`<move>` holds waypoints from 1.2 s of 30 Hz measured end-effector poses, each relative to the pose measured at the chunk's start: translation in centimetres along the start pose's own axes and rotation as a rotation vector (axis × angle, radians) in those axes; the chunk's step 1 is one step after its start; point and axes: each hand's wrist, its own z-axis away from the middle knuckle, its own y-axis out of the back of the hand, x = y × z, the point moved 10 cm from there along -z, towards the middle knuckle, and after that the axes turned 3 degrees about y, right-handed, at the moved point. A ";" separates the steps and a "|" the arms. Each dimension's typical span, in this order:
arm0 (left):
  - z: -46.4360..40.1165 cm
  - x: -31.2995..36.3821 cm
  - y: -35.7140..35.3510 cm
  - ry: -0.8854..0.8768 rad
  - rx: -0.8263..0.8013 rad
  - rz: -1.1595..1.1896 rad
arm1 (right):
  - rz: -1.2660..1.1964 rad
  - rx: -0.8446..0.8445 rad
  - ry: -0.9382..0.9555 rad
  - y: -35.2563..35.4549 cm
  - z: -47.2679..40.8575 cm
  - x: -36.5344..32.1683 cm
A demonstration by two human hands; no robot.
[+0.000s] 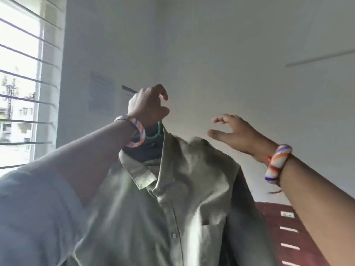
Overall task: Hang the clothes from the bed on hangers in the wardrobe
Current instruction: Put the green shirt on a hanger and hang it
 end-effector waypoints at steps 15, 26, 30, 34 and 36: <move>2.4 -5.1 -3.1 -0.015 -0.125 0.094 | -0.382 -0.551 -0.237 -13.5 6.5 4.5; 5.8 -10.3 0.2 0.170 -0.099 0.697 | -0.069 0.116 0.113 -4.7 3.3 3.6; 12.0 -16.3 -5.5 0.353 -0.337 0.478 | -0.067 0.158 -0.019 -1.5 4.0 6.3; 11.1 -14.0 -6.2 0.295 -0.156 0.409 | -0.049 -0.082 -0.196 -1.7 4.3 8.3; 10.1 -11.4 -6.1 0.261 -0.080 0.352 | -0.191 -0.116 -0.248 -1.3 3.9 7.7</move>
